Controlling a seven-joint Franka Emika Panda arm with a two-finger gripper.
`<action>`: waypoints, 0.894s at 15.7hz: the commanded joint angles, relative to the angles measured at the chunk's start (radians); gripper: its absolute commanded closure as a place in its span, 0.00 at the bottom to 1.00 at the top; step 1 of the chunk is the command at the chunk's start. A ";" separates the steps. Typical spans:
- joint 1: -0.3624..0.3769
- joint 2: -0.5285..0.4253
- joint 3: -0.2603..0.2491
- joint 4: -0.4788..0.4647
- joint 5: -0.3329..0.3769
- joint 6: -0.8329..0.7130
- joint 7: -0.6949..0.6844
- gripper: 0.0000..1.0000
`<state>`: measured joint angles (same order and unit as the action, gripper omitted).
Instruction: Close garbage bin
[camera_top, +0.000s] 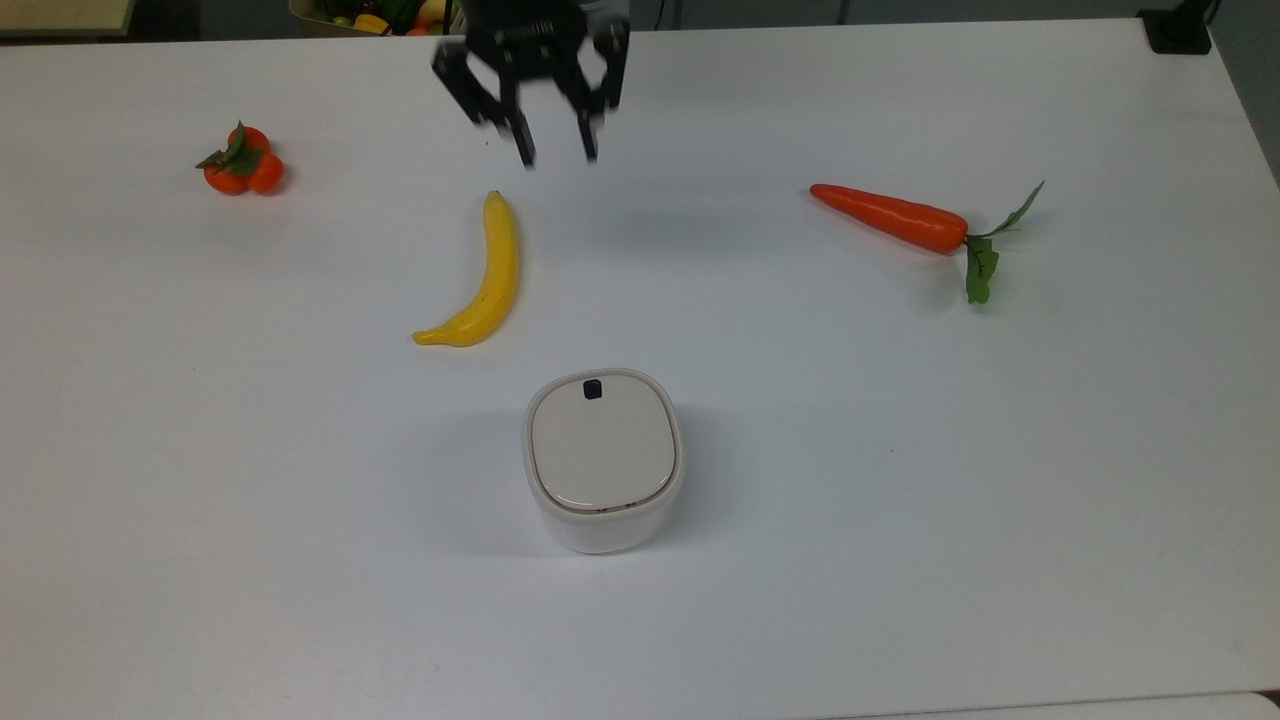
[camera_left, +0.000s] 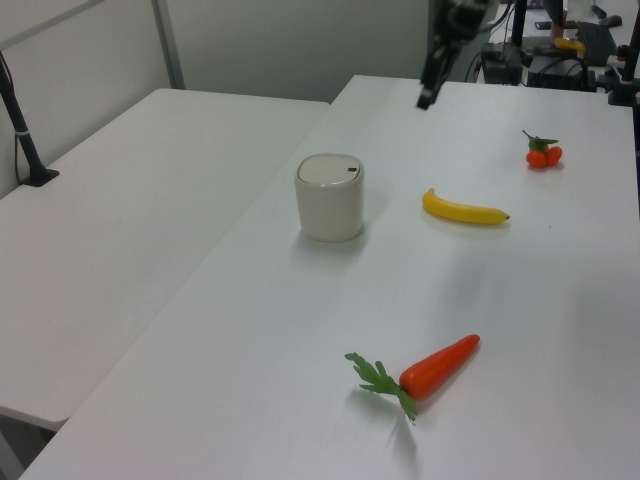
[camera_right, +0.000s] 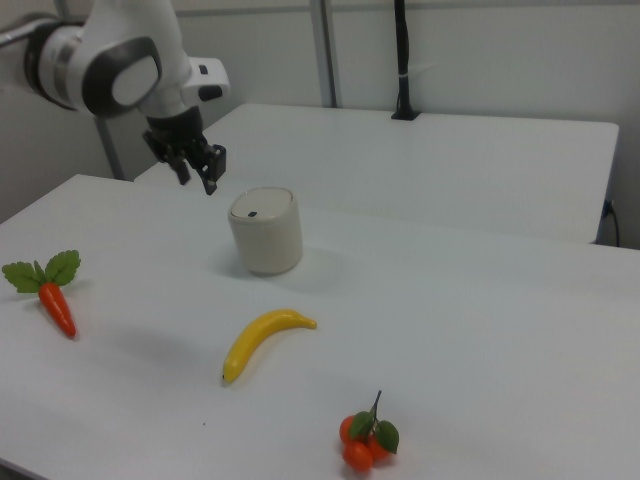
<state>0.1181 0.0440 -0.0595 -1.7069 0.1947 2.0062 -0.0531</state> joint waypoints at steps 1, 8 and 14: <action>0.002 -0.067 -0.006 -0.004 0.014 -0.127 -0.007 0.00; 0.003 -0.164 -0.032 -0.004 -0.004 -0.371 -0.005 0.00; 0.012 -0.151 -0.031 0.023 -0.119 -0.380 0.034 0.00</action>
<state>0.1187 -0.1115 -0.1020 -1.6942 0.1460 1.6390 -0.0531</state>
